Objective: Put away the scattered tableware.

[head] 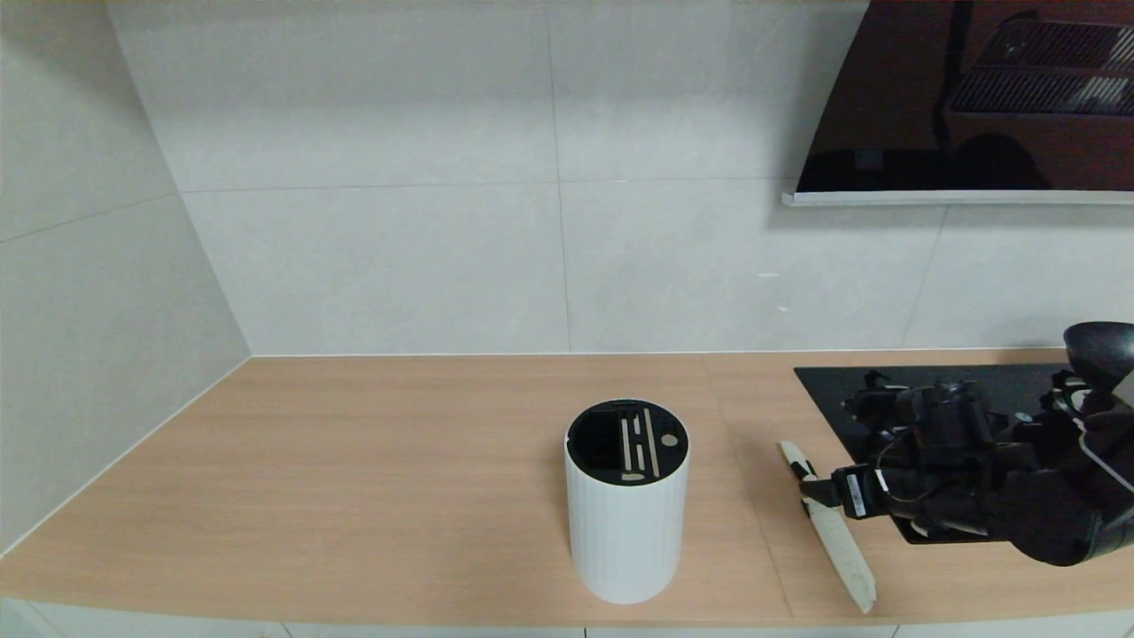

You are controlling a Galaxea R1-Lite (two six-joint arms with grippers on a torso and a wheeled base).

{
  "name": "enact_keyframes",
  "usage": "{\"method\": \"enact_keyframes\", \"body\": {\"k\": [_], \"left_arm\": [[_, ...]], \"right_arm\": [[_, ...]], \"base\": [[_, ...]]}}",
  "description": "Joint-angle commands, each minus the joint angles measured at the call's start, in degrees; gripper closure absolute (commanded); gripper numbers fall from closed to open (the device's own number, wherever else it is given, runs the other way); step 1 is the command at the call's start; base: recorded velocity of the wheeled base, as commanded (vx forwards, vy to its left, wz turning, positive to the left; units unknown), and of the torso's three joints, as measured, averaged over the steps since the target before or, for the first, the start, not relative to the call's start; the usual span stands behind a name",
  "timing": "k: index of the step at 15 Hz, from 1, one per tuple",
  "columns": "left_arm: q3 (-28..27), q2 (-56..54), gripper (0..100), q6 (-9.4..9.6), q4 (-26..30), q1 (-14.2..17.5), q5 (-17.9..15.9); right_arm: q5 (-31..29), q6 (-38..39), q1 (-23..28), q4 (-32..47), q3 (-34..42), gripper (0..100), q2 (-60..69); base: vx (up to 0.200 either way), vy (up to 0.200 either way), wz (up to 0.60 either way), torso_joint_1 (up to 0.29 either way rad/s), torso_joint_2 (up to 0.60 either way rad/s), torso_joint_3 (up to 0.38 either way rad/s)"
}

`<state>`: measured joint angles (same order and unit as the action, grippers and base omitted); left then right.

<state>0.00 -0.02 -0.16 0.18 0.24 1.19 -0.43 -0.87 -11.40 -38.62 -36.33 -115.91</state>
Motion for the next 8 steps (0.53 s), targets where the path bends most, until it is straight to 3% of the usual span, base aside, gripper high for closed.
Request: {"method": "enact_keyframes", "body": {"k": [1, 8], "left_arm": [[0.00, 0.02, 0, -0.02, -0.01, 0.02, 0.04], [0.00, 0.02, 0, -0.02, -0.01, 0.02, 0.04]], "right_arm": [[-0.10, 0.07, -0.12, -0.23, -0.32, 0, -3.89], [-0.10, 0.34, 1.29, -4.45, -3.05, 0, -13.12]], "base": [[0.000, 0.000, 0.00, 0.000, 0.00, 0.000], [0.000, 0.000, 0.00, 0.000, 0.00, 0.000]]}}
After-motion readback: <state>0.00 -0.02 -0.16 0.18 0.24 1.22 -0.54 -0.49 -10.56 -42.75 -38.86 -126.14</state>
